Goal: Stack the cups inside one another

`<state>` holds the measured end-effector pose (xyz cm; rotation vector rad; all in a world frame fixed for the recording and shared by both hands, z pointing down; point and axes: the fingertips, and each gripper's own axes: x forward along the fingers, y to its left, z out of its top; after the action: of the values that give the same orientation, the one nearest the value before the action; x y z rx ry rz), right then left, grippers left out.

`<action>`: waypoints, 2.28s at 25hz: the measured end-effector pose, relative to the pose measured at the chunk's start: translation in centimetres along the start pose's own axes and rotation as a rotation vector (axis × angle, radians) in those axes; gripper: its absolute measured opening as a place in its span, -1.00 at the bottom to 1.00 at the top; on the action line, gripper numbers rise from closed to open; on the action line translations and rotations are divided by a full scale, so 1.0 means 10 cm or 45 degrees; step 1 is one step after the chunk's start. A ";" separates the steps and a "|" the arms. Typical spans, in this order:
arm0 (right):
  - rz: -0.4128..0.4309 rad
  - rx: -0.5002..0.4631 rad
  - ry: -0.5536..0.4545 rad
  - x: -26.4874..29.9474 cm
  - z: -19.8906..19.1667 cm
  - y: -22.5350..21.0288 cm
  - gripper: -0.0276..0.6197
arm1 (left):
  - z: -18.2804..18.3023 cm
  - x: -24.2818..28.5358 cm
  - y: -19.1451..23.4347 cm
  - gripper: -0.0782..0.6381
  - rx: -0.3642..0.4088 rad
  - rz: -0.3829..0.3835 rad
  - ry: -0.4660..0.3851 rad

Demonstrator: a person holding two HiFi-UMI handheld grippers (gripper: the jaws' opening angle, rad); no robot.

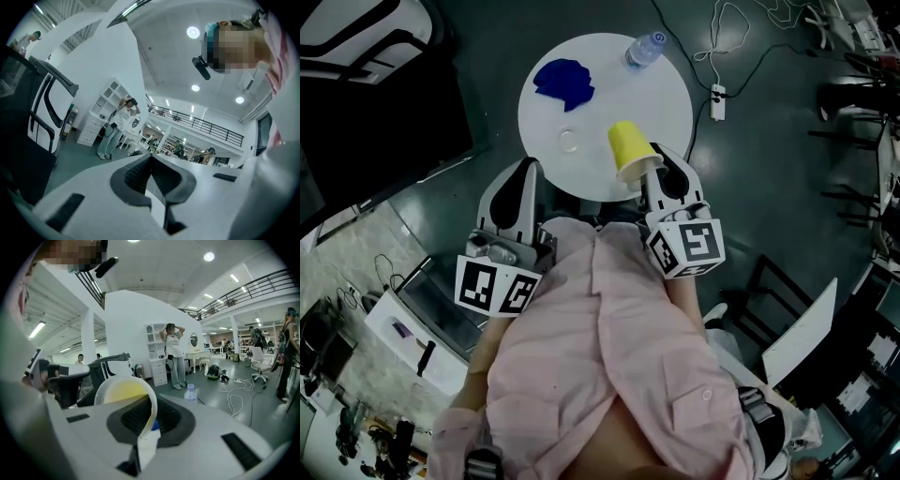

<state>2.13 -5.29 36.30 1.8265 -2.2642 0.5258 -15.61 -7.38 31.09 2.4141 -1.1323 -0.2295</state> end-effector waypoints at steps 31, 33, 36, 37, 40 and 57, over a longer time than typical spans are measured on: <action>0.120 -0.129 0.127 0.25 -0.12 0.10 -0.80 | -0.05 0.05 -0.09 -0.76 -0.007 -0.014 0.012; 0.135 -0.149 0.138 0.29 -0.15 0.11 -0.80 | -0.06 0.04 -0.09 -0.76 -0.007 -0.016 0.011; 0.152 -0.178 0.151 0.36 -0.17 0.12 -0.80 | -0.07 0.02 -0.11 -0.76 -0.011 -0.016 0.010; 0.158 -0.190 0.155 0.38 -0.18 0.14 -0.80 | -0.07 0.01 -0.11 -0.76 -0.013 -0.015 0.010; 0.177 -0.216 0.169 0.45 -0.20 0.18 -0.80 | -0.07 0.00 -0.11 -0.76 -0.013 -0.018 0.007; 0.315 -0.267 0.315 0.72 -0.51 0.45 -0.80 | -0.10 0.00 -0.13 -0.76 -0.030 -0.030 0.010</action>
<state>-4.25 -9.02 42.86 1.3156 -2.2858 0.4983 -14.37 -6.30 31.30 2.4068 -1.0916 -0.2395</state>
